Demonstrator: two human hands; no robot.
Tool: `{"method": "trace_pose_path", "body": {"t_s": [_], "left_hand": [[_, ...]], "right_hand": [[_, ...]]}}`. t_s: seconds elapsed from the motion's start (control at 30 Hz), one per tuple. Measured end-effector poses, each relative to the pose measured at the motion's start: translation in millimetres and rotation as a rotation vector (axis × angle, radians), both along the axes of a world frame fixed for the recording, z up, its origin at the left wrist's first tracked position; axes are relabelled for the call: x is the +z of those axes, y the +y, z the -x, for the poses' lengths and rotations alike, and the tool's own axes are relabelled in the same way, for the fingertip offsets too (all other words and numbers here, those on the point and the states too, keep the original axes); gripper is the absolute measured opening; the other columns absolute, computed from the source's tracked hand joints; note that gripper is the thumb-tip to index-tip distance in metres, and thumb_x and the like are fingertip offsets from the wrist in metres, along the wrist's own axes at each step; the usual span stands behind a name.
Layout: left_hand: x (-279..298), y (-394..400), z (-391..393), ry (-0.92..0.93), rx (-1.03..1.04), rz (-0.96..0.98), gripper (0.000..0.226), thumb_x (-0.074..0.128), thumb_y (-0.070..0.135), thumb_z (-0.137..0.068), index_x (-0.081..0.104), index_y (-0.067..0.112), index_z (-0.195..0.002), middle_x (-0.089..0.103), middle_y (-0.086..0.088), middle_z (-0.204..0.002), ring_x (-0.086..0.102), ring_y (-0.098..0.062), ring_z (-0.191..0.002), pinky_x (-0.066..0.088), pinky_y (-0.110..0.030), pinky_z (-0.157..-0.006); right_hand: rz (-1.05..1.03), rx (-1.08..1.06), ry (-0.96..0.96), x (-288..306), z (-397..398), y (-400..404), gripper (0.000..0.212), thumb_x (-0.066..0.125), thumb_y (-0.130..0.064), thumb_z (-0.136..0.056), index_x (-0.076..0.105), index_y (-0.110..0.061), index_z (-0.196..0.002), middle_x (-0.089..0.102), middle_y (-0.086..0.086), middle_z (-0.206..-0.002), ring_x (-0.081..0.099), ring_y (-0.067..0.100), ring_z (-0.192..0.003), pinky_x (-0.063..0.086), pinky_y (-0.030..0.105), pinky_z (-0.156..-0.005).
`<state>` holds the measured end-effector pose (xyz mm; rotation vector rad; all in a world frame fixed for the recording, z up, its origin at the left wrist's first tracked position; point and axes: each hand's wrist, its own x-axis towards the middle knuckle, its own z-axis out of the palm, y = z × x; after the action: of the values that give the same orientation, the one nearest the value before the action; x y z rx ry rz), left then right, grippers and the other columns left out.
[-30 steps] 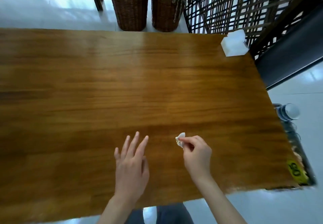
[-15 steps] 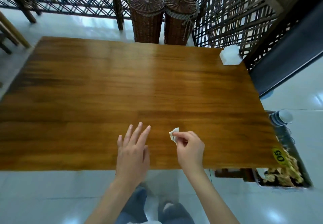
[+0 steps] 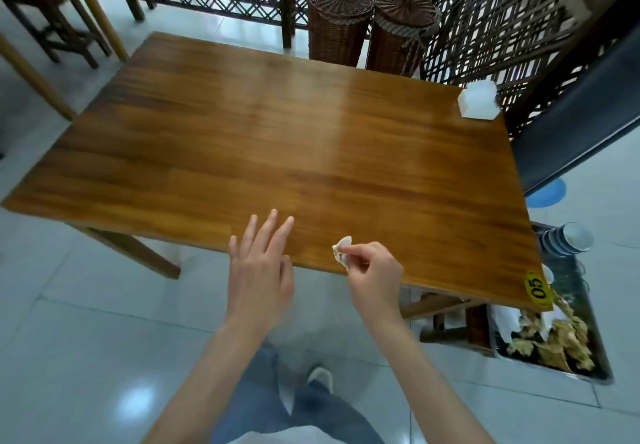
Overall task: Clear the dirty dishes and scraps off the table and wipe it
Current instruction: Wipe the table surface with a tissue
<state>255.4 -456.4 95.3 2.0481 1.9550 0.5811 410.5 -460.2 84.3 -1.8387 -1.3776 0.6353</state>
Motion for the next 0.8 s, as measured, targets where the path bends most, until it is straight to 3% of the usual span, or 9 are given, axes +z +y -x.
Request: {"method": "trace_pose_path", "body": {"t_s": [0.3,0.53,0.8], "left_hand": [[17,-30,24,-0.033,-0.061,-0.014,0.061,0.059,0.009,-0.086,0.04,0.026,-0.141,0.033,0.0,-0.151,0.022,-0.026,-0.142,0.003,-0.043,-0.11],[33,-53,77,-0.241,-0.072,-0.066,0.063,0.065,0.012,-0.083,0.04,0.025,-0.14,0.035,0.006,-0.147,0.025,-0.021,-0.14,0.016,-0.047,-0.112],[62,-69,108,-0.318,-0.158,-0.147,0.069,0.066,0.011,-0.083,0.034,0.029,-0.141,0.028,0.015,-0.145,0.018,-0.012,-0.14,0.012,-0.039,-0.114]], "right_hand": [[-0.061,-0.04,-0.038,19,26,-36,0.012,0.068,-0.006,-0.083,0.075,-0.014,-0.088,0.063,-0.006,-0.078,0.054,-0.003,-0.067,0.041,0.005,-0.058],[-0.116,-0.079,-0.015,38,67,-61,0.016,0.068,0.001,-0.08,0.076,-0.013,-0.081,0.061,-0.007,-0.072,0.052,-0.005,-0.062,0.036,0.001,-0.056],[-0.174,-0.03,0.038,71,100,-77,0.02,0.065,0.0,-0.083,0.075,-0.017,-0.084,0.067,-0.001,-0.081,0.058,-0.001,-0.071,0.044,0.011,-0.063]]}}
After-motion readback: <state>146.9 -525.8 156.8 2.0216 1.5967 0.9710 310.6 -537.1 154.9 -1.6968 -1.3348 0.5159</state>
